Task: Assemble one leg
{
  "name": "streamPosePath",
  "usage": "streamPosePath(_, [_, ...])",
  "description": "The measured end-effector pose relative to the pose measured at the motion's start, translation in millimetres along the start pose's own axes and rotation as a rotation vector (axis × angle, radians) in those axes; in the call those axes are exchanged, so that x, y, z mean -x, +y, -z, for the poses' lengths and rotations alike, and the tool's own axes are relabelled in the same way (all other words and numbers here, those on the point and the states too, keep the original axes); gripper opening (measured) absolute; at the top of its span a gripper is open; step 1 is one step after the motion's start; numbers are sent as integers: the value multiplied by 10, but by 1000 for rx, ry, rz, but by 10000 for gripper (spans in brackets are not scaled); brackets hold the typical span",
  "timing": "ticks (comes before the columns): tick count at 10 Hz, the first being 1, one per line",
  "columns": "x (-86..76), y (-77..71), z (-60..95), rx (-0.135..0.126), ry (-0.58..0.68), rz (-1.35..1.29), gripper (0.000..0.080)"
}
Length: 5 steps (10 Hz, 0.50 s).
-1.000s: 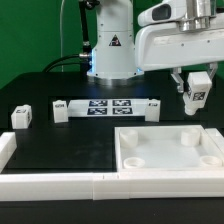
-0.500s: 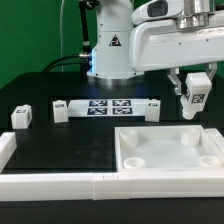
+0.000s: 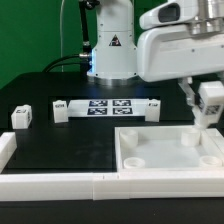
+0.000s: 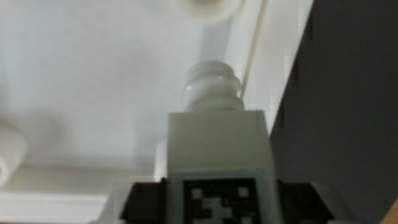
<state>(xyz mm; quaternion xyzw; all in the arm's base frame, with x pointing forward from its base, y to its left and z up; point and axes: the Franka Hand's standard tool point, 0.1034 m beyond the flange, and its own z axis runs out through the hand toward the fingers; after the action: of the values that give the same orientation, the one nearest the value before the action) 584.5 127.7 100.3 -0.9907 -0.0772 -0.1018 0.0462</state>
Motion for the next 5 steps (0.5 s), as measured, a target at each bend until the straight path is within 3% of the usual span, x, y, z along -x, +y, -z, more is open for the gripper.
streamPosePath(2, [-240, 3, -55, -6, 6, -3, 287])
streamPosePath(5, [-229, 23, -71, 3, 52, -4, 287])
